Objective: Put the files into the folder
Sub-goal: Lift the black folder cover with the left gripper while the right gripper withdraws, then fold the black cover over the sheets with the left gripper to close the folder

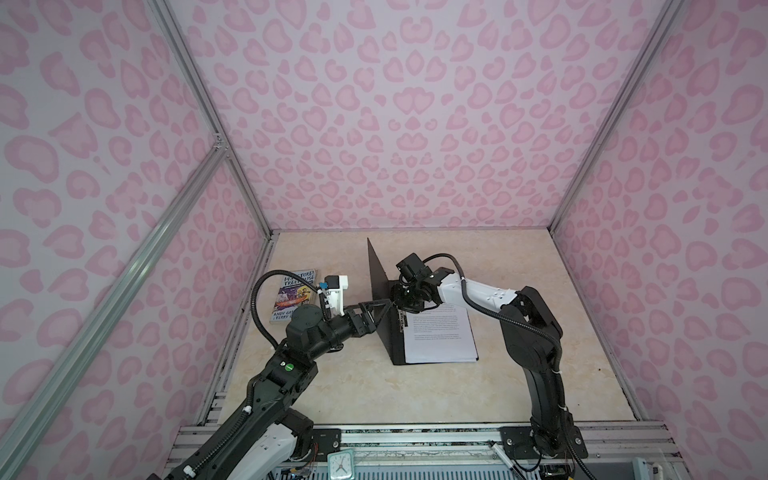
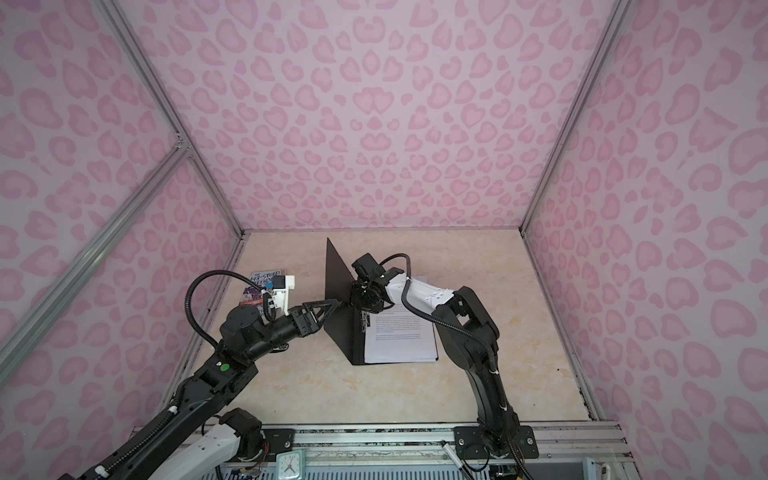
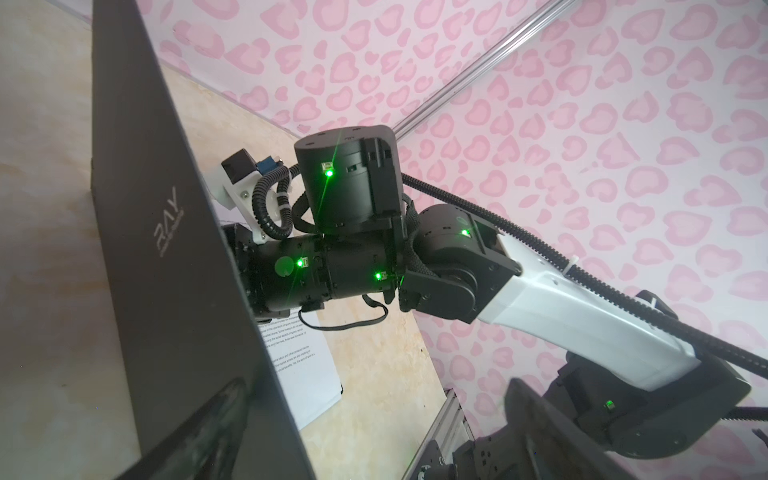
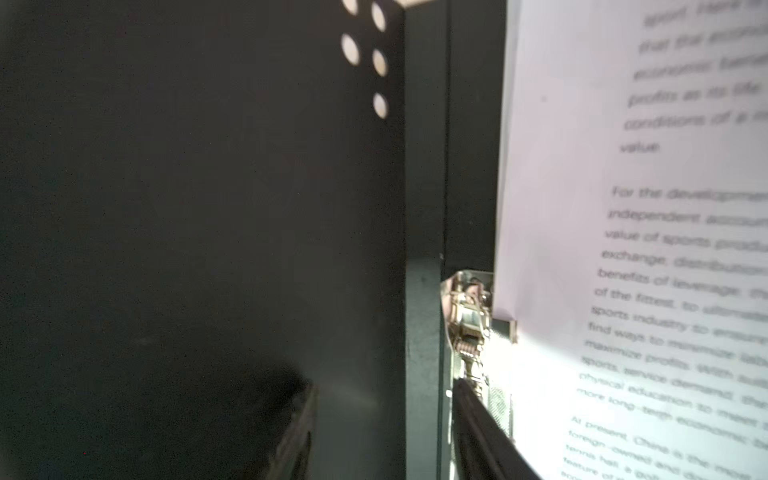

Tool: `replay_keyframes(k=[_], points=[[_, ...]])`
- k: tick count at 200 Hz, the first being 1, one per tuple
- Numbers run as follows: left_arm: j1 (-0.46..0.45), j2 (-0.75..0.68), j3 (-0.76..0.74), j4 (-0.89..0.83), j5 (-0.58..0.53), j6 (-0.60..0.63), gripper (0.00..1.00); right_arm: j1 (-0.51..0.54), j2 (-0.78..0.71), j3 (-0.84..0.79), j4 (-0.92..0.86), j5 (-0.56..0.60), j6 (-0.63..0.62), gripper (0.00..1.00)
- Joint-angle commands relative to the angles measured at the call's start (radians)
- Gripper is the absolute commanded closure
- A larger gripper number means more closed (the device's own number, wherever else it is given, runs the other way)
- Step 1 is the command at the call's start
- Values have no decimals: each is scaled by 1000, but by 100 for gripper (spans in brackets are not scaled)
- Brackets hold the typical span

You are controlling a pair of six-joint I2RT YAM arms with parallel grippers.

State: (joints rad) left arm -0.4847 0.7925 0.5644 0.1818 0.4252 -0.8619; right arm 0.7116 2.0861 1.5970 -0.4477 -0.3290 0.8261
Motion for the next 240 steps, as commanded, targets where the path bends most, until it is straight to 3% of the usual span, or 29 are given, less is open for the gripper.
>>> replay_keyframes(k=[1, 44, 59, 68, 115, 147, 194, 213, 240], points=[[-2, 25, 37, 16, 58, 34, 3, -12, -31, -29, 67, -43, 38, 39], [-28, 110, 94, 30, 100, 49, 3, -104, -206, -142, 84, 8, 27, 26], [-54, 154, 133, 24, 102, 71, 3, -156, -274, -175, 66, 12, -9, 14], [-75, 185, 161, 22, 101, 82, 3, -189, -320, -200, 62, 11, -33, 2], [-219, 423, 309, 47, 91, 113, 3, -390, -564, -367, 37, -3, -122, 2], [-316, 656, 389, 103, 89, 129, 2, -530, -745, -492, 72, -80, -127, 2], [-377, 1000, 554, 147, 138, 114, 3, -658, -919, -599, 57, -69, -165, 2], [-354, 1003, 612, 126, 162, 116, 3, -696, -946, -624, 55, -97, -173, 2], [-262, 797, 623, 85, 137, 146, 3, -715, -973, -643, 55, -90, -192, 2]])
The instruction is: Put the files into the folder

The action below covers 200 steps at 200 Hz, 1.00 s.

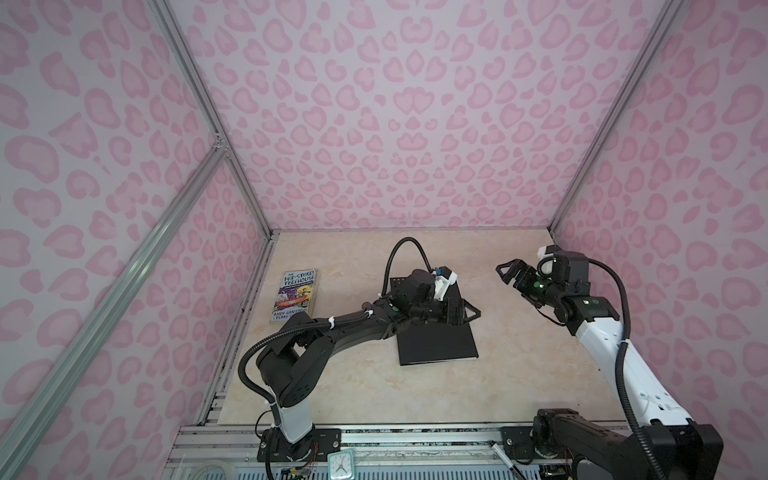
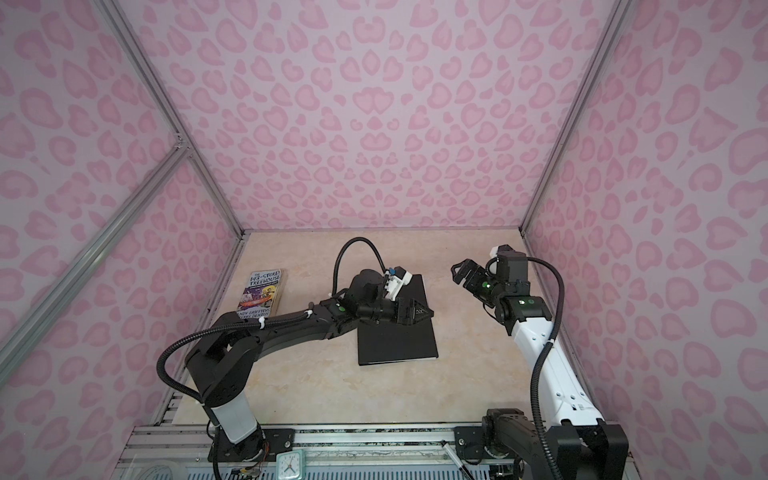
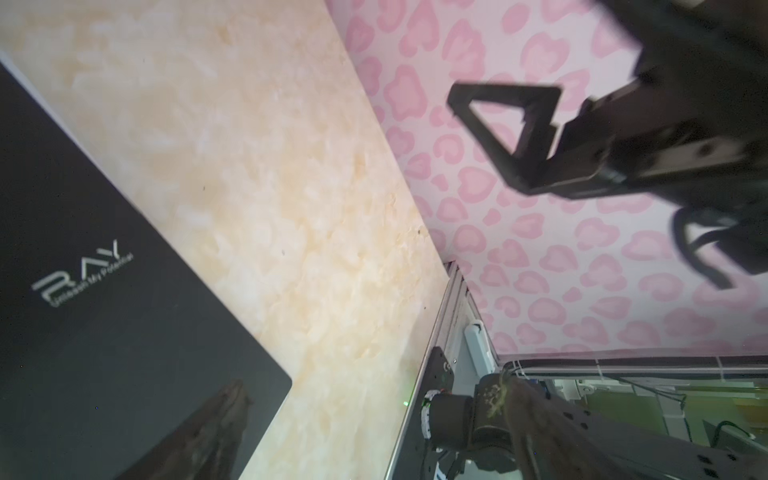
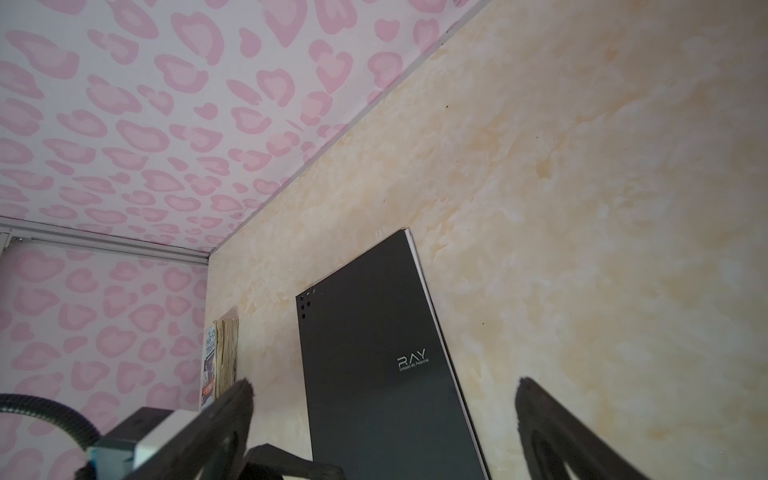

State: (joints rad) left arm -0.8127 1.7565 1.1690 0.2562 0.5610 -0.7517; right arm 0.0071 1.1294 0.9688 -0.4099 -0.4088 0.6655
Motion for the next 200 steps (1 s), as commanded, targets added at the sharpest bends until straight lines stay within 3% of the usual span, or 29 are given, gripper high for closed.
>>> replay_keyframes(k=[1, 31, 42, 66, 88, 129, 165, 200], points=[[71, -176, 18, 8, 0, 38, 3, -11, -17, -15, 17, -9, -32, 2], [261, -464, -63, -141, -200, 109, 3, -24, -25, -29, 49, 44, -54, 2], [325, -551, -117, -205, -344, 161, 3, -24, -23, -31, 65, 91, -70, 2], [390, -701, -297, -207, -791, 351, 3, -30, 8, -50, 84, 277, -116, 2], [475, -722, -427, -164, -1068, 498, 3, -35, 22, -138, 256, 304, -233, 2], [743, -644, -586, -102, -992, 386, 3, -23, -28, -410, 636, 468, -407, 2], [797, -552, -702, 159, -1033, 494, 2, -24, -34, -653, 1009, 575, -508, 2], [874, -451, -836, 525, -892, 513, 3, -45, 28, -744, 1158, 608, -496, 2]])
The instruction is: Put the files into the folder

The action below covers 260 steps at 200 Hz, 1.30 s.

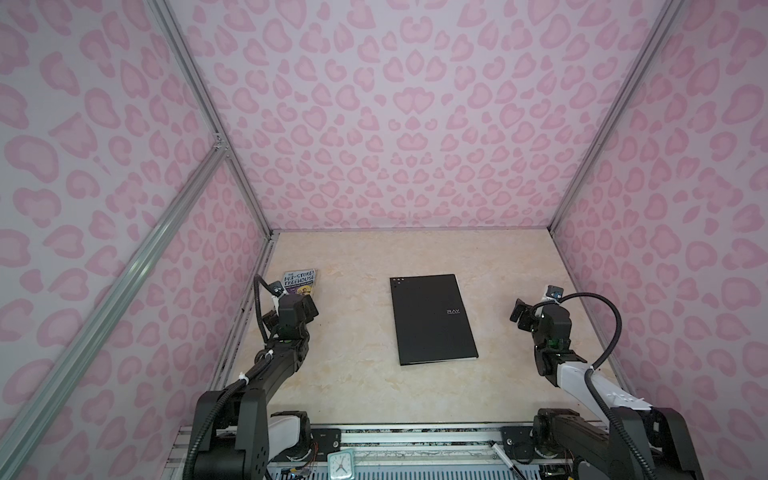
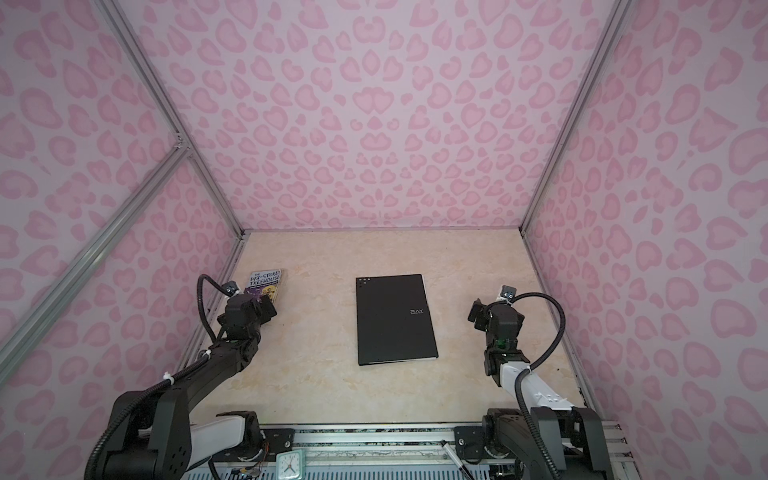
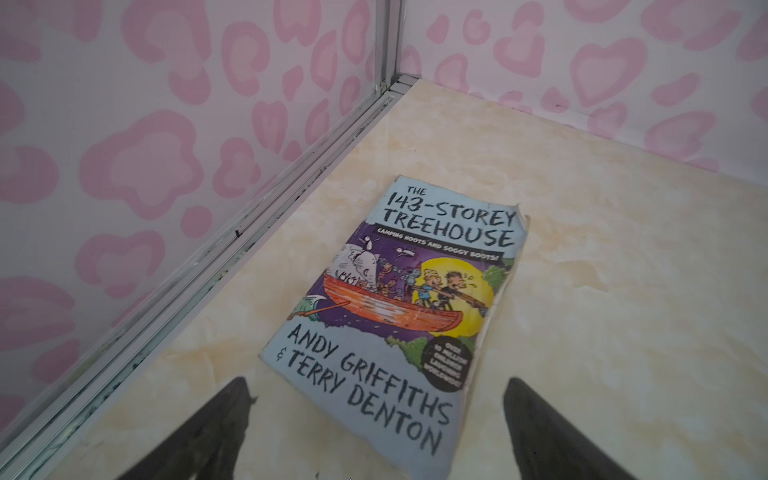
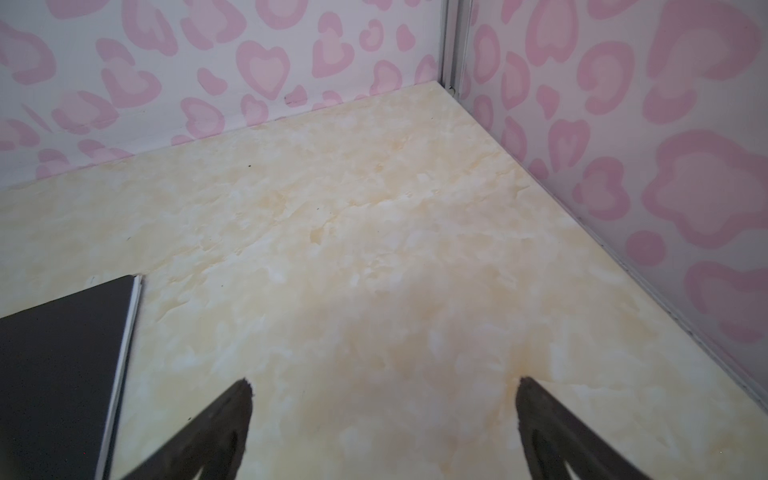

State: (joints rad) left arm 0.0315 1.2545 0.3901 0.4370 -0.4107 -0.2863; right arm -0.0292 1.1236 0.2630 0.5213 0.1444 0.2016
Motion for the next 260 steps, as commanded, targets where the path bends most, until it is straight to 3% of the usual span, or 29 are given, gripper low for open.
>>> replay_keyframes(k=[1, 20, 65, 81, 91, 99, 119, 141, 202, 260], points=[[30, 53, -58, 349, 86, 53, 3, -9, 37, -39, 232, 55, -32, 2], [38, 111, -80, 469, 132, 75, 3, -15, 101, -77, 368, 53, -28, 2], [33, 136, -102, 541, 293, 152, 3, -20, 323, -101, 703, -31, -82, 1], [30, 231, -119, 689, 333, 162, 3, -20, 448, -115, 858, -62, -95, 1], [27, 201, -93, 578, 347, 180, 3, -21, 488, -134, 959, -82, -104, 1], [25, 226, -108, 653, 346, 176, 3, -21, 459, -133, 915, -87, -104, 0], [24, 224, -87, 605, 339, 178, 3, -20, 457, -65, 794, -105, -110, 0], [16, 218, -80, 580, 322, 184, 3, -8, 437, 61, 515, -141, -152, 1], [-30, 220, -68, 562, 266, 225, 3, 44, 443, 59, 532, -63, -194, 0], [-8, 243, -31, 513, 311, 216, 3, 28, 447, 75, 507, -102, -183, 1]])
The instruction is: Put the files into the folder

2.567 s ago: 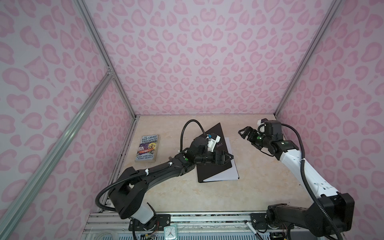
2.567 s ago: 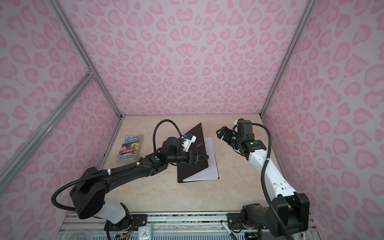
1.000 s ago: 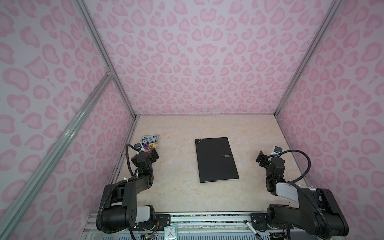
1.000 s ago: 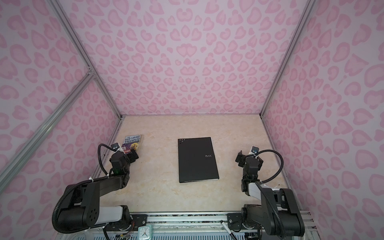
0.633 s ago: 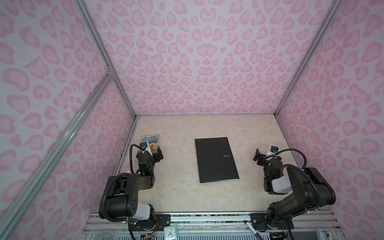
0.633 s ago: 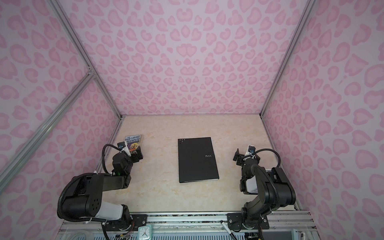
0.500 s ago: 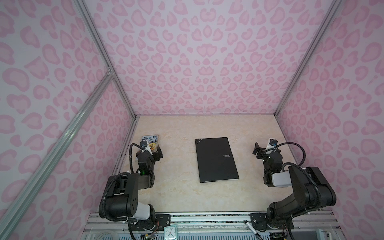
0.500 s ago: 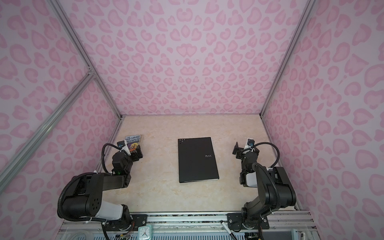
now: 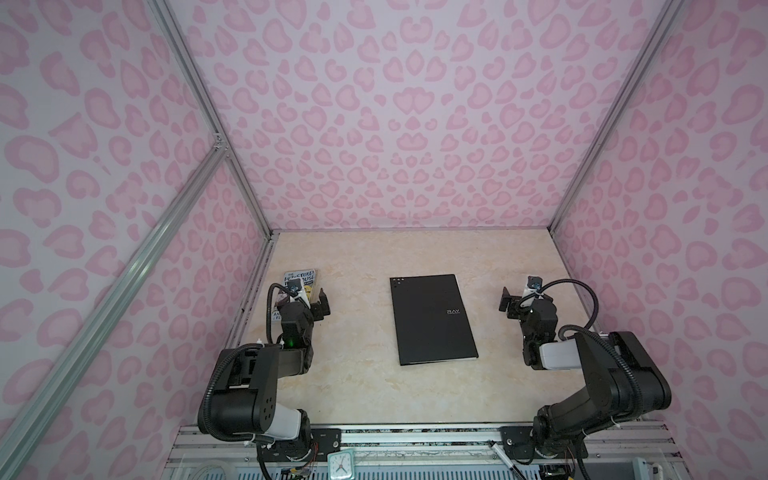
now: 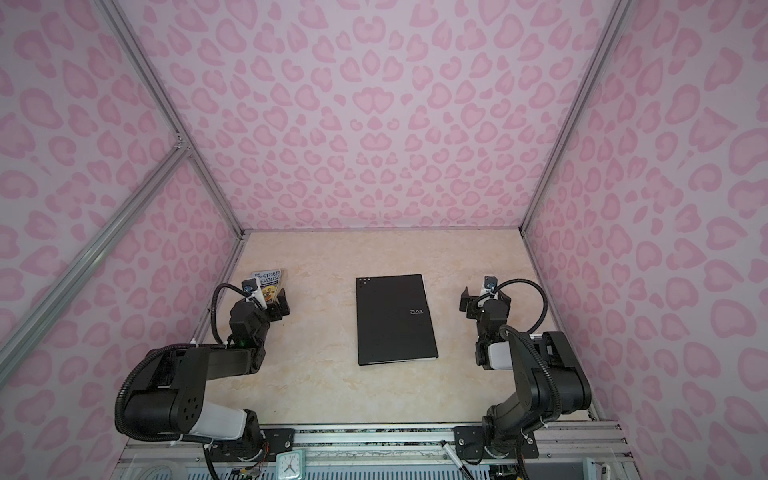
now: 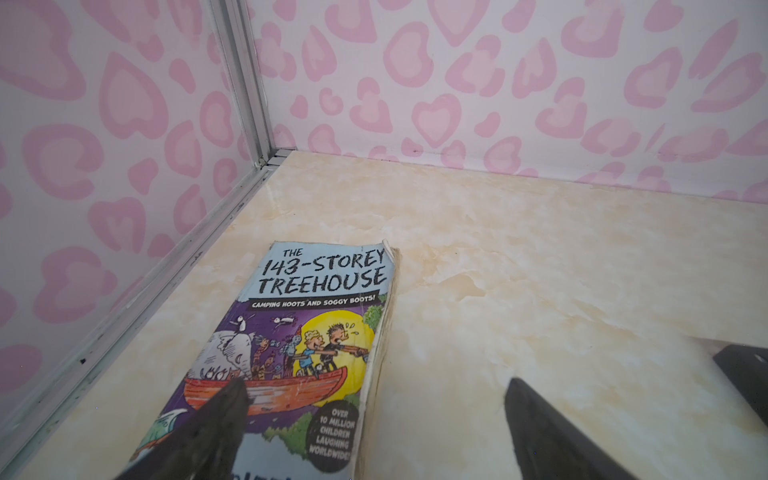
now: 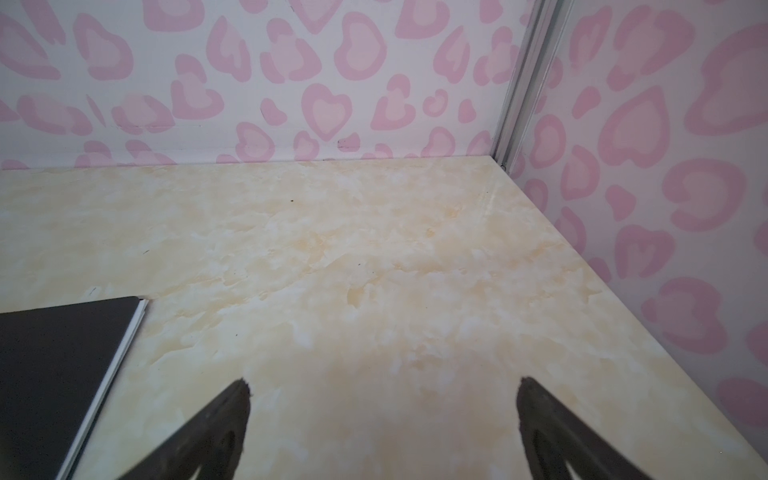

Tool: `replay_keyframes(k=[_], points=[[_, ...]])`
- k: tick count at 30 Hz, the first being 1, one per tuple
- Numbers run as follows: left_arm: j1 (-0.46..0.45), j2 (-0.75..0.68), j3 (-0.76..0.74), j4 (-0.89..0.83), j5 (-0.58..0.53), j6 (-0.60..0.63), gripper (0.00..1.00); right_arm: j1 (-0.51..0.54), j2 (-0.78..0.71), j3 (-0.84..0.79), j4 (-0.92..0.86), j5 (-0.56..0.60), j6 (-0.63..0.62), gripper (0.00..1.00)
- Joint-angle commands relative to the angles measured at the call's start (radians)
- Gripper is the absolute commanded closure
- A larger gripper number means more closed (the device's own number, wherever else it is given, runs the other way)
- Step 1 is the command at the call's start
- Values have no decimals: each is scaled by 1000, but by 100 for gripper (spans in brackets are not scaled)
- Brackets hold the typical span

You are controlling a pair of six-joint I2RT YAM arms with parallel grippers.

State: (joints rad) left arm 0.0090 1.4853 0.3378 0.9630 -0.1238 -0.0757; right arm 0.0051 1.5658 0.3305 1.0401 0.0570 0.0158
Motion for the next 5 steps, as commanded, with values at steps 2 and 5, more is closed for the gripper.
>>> replay_keyframes(k=[2, 5], points=[[14, 4, 14, -8, 25, 6, 3, -7, 5, 7, -12, -13, 3, 0], [9, -6, -4, 16, 71, 31, 3, -3, 1, -2, 3, -6, -3, 0]])
